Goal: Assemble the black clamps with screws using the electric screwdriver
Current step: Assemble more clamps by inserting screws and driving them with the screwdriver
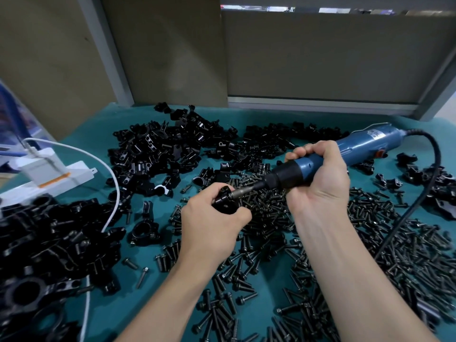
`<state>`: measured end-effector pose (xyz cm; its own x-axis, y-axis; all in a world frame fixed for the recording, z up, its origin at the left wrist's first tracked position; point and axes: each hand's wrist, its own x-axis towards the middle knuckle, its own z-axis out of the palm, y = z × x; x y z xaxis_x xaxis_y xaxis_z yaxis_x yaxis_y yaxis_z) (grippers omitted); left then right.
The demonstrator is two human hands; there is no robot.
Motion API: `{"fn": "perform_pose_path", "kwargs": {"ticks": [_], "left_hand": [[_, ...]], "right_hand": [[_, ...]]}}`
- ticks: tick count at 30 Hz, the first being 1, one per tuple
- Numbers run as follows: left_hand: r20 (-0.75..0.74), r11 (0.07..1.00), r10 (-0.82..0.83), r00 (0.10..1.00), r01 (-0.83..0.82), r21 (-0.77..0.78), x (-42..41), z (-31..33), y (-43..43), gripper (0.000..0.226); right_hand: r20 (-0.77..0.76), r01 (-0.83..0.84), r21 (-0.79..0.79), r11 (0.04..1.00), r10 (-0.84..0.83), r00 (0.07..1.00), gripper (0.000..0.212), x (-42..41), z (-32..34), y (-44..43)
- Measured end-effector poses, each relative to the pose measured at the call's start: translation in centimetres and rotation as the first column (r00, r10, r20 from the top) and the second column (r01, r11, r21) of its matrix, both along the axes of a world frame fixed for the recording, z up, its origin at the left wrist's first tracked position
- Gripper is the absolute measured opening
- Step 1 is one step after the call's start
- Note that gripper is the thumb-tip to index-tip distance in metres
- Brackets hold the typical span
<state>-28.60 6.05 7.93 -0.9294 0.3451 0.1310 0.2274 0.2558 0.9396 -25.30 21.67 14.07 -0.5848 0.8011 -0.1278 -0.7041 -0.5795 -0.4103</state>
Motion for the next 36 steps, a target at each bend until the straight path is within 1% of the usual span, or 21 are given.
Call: {"fn": "perform_pose_path", "kwargs": {"ticks": [3,8,11,14,16,21,26,29,31,32,33,34,35,36], "left_hand": [[0.023,0.999,0.024,0.999,-0.023,-0.045,-0.1,-0.1,0.0,0.019],[0.082,0.996,0.028,0.996,-0.021,-0.089,-0.4,-0.1,0.1,0.018],[0.112,0.995,0.022,0.993,-0.010,-0.104,-0.5,0.1,0.1,0.022],[0.125,0.993,0.022,0.992,-0.008,-0.114,-0.6,0.1,0.1,0.022],[0.141,0.993,0.034,0.989,-0.018,-0.113,-0.6,0.1,0.1,0.021],[0.260,0.999,0.011,0.965,0.002,-0.049,-0.4,-0.1,0.3,0.018],[0.282,0.999,0.000,0.960,0.014,-0.050,-0.5,-0.3,0.2,0.019],[0.299,0.997,-0.048,0.953,0.065,-0.047,-0.5,-0.2,0.2,0.018],[0.305,0.994,-0.092,0.948,0.103,-0.019,-0.4,0.2,0.4,0.015],[0.317,0.993,-0.114,0.941,0.117,0.010,-0.4,0.4,0.4,0.014],[0.331,0.991,-0.132,0.934,0.127,0.036,-0.4,0.7,0.3,0.014],[0.341,0.990,-0.138,0.930,0.124,0.063,-0.6,0.8,0.1,0.014],[0.351,0.990,-0.138,0.926,0.114,0.087,-0.8,0.9,-0.1,0.016],[0.357,0.989,-0.128,0.925,0.092,0.116,-1.2,0.9,-0.4,0.019]], "right_hand": [[0.001,0.004,0.064,0.998,-0.005,1.000,0.027,-0.1,-0.1,0.0],[-0.006,0.010,0.162,0.987,-0.009,1.000,0.025,-0.2,0.2,-0.3],[-0.013,0.006,0.194,0.981,-0.003,1.000,0.026,0.0,0.4,-0.5],[-0.007,-0.001,0.221,0.975,0.002,1.000,0.027,0.1,0.5,-0.7],[-0.010,-0.007,0.250,0.968,0.010,1.000,0.027,0.1,0.5,-0.9],[-0.017,-0.017,0.343,0.939,0.025,1.000,0.030,0.2,0.9,-1.1],[-0.008,-0.043,0.363,0.931,0.049,0.999,0.030,0.3,0.7,-1.0],[0.007,-0.100,0.389,0.916,0.106,0.994,0.037,0.3,0.8,-0.7],[0.011,-0.161,0.373,0.914,0.169,0.986,0.046,0.7,1.1,0.0],[0.007,-0.191,0.339,0.921,0.200,0.980,0.048,0.9,1.3,0.5],[0.007,-0.208,0.288,0.935,0.215,0.977,0.045,1.3,1.5,1.1],[0.021,-0.211,0.231,0.950,0.211,0.977,0.038,1.6,1.6,1.9],[0.054,-0.187,0.164,0.969,0.181,0.982,0.028,2.1,1.7,2.7],[0.097,-0.159,0.098,0.982,0.150,0.984,0.023,2.5,1.7,3.5]]}}
